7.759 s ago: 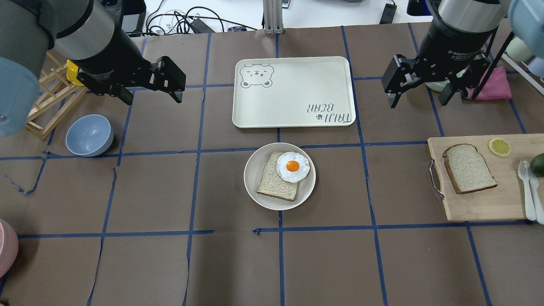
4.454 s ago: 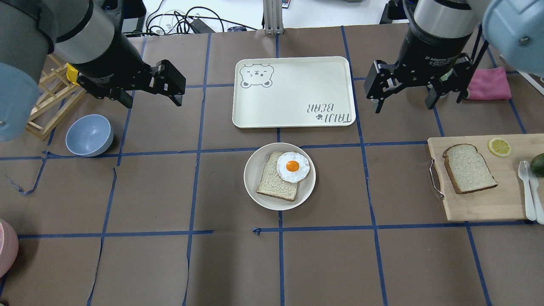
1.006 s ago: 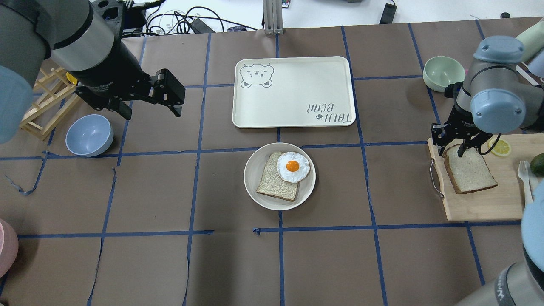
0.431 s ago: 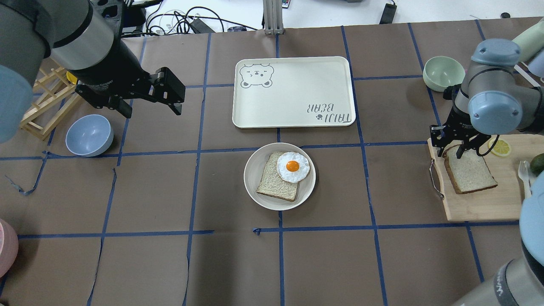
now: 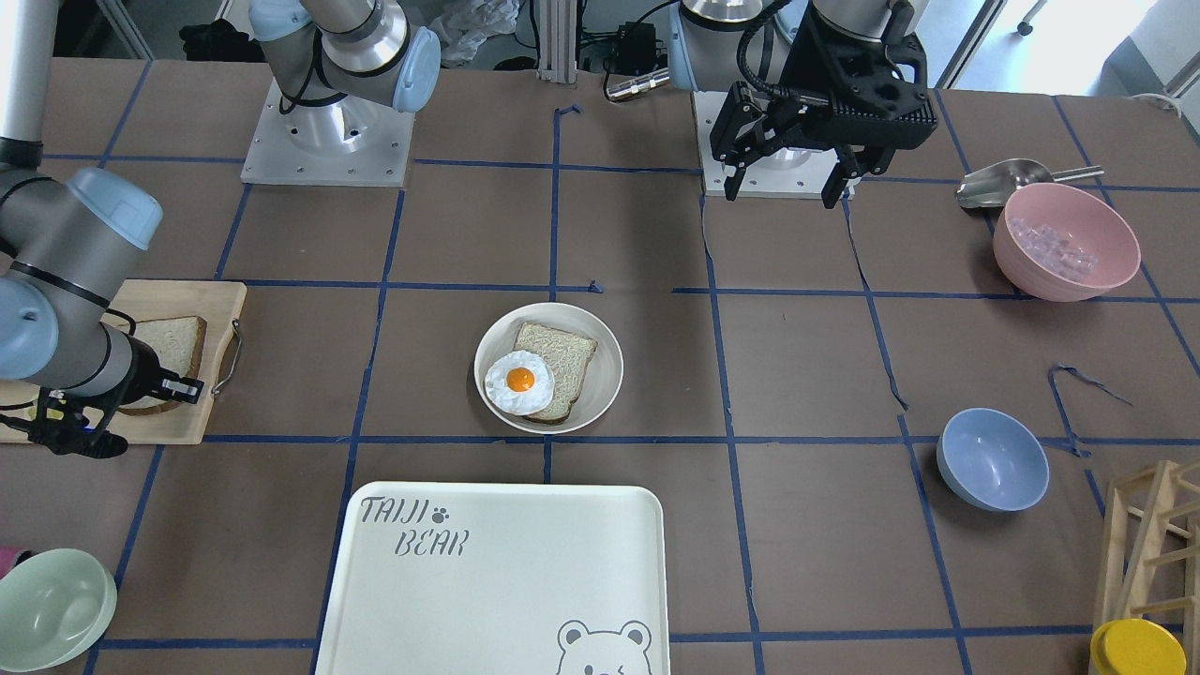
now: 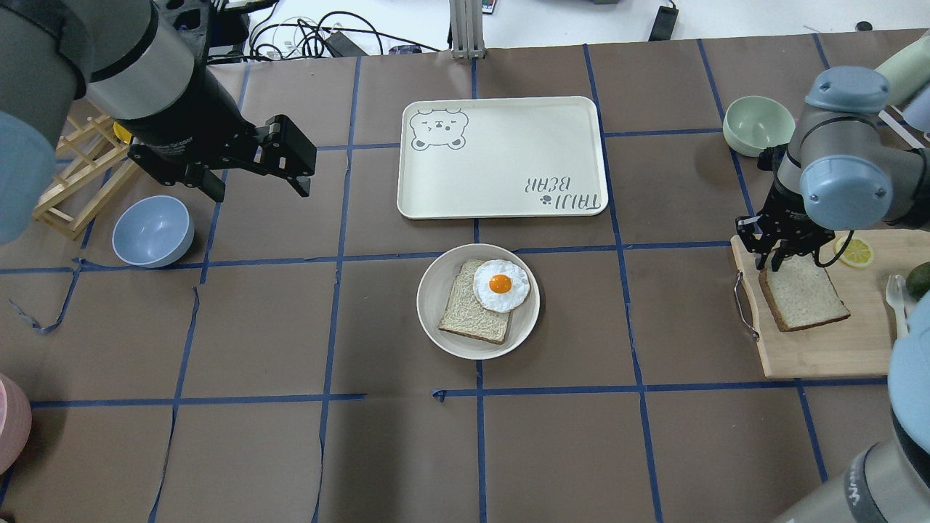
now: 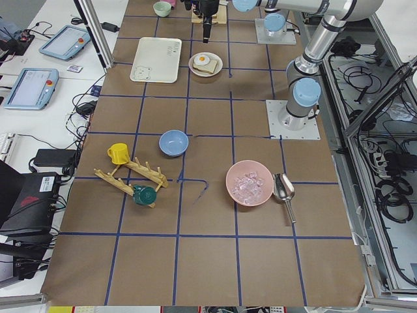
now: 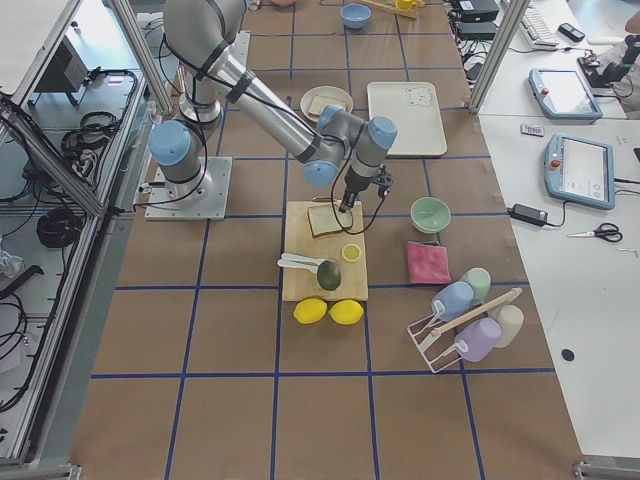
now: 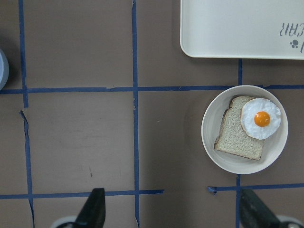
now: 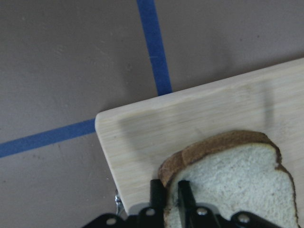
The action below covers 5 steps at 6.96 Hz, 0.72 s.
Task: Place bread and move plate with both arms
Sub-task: 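Lower the right gripper and pinch the bread slice's crust edge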
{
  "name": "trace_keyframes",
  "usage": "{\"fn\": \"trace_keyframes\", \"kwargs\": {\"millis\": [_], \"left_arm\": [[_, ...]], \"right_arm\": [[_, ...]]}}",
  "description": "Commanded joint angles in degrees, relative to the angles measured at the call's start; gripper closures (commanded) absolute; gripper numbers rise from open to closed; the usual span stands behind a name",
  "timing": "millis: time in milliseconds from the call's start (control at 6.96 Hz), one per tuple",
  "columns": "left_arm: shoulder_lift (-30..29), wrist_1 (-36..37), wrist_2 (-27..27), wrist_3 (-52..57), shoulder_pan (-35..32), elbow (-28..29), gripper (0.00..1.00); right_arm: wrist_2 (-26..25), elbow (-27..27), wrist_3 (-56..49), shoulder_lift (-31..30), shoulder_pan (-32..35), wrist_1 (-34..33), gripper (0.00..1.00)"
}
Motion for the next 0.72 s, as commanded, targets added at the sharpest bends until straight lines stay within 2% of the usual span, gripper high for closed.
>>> {"fn": "trace_keyframes", "kwargs": {"millis": [0, 144, 575], "left_arm": [[0.0, 0.0, 0.0, 0.0, 0.0, -0.1, 0.00], [0.0, 0.0, 0.0, 0.0, 0.0, -0.1, 0.00], [0.0, 0.0, 0.1, 0.0, 0.0, -0.1, 0.00]], "right_arm": [[-2.1, -0.3, -1.1, -0.7, 0.0, 0.9, 1.00], [-3.4, -0.5, -1.2, -0.7, 0.0, 1.5, 1.00], [-2.6, -1.0, -0.5, -3.1, 0.1, 5.4, 1.00]]}}
